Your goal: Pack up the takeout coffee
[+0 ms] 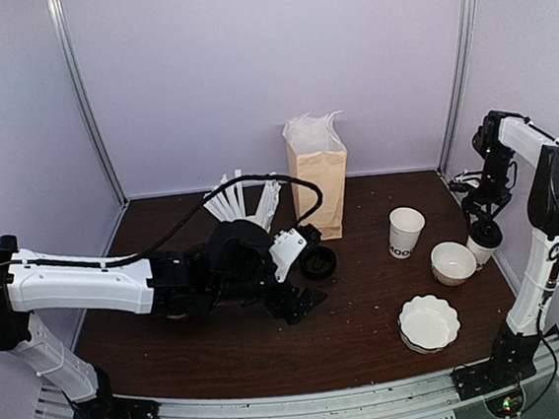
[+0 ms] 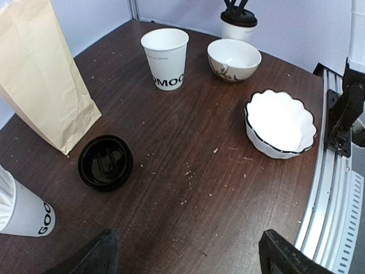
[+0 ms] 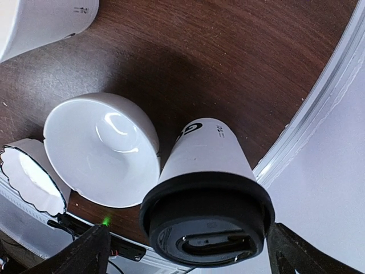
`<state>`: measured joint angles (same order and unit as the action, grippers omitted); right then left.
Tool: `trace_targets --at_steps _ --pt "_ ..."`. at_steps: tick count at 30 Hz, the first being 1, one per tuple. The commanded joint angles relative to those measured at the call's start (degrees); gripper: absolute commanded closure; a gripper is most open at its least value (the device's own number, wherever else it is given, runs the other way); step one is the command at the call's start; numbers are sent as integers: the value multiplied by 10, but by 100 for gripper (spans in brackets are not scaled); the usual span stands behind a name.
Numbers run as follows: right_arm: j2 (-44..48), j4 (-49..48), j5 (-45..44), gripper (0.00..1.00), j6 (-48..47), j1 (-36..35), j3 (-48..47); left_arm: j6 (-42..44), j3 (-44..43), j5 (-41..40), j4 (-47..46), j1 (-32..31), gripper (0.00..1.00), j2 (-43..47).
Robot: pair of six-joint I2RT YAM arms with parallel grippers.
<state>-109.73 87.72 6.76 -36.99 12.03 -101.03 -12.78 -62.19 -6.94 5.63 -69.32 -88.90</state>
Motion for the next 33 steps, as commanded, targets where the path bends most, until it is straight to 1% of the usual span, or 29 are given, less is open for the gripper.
trace_targets --at_steps 1,4,6,9,13,14,16,19,21,24,27,30,33 --pt "63 17 30 1 15 2 -38 27 -27 -39 23 2 11 38" --pt "90 16 39 0 22 -11 -51 35 -37 -71 43 3 9 50" --pt "115 2 27 0 25 -50 -52 32 -41 -93 55 6 9 56" --pt "145 -25 17 1 25 -131 -66 3 -42 -113 72 21 9 67" --pt "166 -88 57 9 4 -248 -93 -37 -28 -114 81 38 10 84" --pt "164 -108 55 10 7 -273 -103 -47 -27 -115 87 40 11 87" --pt "135 -137 57 13 44 -308 -143 -59 -28 -124 109 43 11 93" --pt "68 -167 49 13 87 -344 -225 -72 -24 -134 125 43 11 102" --pt "20 -175 49 17 103 -365 -280 -81 -18 -137 130 44 11 107" --pt "-42 -195 28 18 121 -396 -353 -92 -13 -141 135 45 11 106" --pt "-93 -229 7 18 151 -402 -416 -103 -14 -138 141 45 12 100" --pt "-126 -268 9 19 184 -399 -443 -112 -17 -132 145 45 12 87" --pt "-142 -317 -5 28 228 -393 -441 -122 -23 -125 147 45 12 74"
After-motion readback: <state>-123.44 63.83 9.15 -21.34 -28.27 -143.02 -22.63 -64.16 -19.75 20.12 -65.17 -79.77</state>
